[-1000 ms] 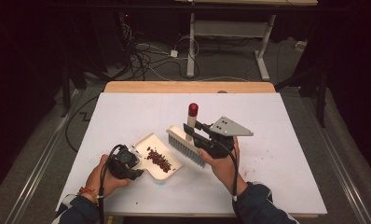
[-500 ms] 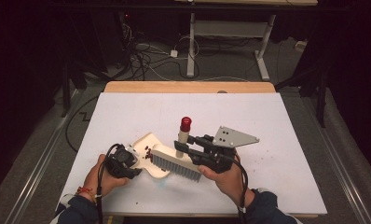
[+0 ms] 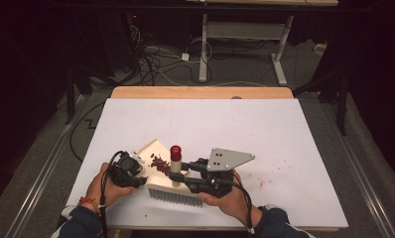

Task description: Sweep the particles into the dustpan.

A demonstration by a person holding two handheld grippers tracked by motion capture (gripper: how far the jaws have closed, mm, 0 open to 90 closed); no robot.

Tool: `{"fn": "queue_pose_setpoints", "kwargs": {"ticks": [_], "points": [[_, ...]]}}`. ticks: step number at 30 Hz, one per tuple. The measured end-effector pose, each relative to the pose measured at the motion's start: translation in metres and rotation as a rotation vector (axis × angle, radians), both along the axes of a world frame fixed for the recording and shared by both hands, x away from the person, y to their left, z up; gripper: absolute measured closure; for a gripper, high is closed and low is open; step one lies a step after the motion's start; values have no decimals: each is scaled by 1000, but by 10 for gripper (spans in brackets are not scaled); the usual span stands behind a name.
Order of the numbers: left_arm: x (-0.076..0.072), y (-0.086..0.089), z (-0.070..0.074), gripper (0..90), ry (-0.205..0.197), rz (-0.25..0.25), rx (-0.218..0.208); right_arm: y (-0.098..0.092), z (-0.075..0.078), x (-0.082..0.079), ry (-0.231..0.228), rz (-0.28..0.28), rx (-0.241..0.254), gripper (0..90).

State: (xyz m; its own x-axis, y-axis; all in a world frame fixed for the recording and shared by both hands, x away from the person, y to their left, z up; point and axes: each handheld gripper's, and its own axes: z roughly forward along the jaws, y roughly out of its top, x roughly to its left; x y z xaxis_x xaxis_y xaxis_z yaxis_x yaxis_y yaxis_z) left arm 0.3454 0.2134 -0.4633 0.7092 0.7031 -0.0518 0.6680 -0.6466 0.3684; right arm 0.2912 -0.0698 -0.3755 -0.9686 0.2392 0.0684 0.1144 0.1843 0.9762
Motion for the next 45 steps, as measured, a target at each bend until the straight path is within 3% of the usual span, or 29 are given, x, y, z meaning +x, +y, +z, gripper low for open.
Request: {"fn": "queue_pose_setpoints", "kwargs": {"ticks": [10, 16, 21, 27, 38, 45], "points": [[1, 3, -1, 639, 0, 6, -7, 31, -4, -14, 27, 122, -11, 704], [2, 5, 0, 638, 0, 11, -6, 51, -18, -14, 42, 134, -69, 705], [2, 7, -1, 639, 0, 17, -10, 55, -27, -14, 32, 118, -118, 704], [2, 7, -1, 638, -1, 18, -7, 38, -26, -9, 35, 91, -125, 705], [2, 8, -1, 639, 0, 20, -6, -15, -18, 5, 1, -37, -163, 705], [1, 8, -1, 639, -4, 29, -13, -44, -16, 16, 13, -100, -170, 705]]}}
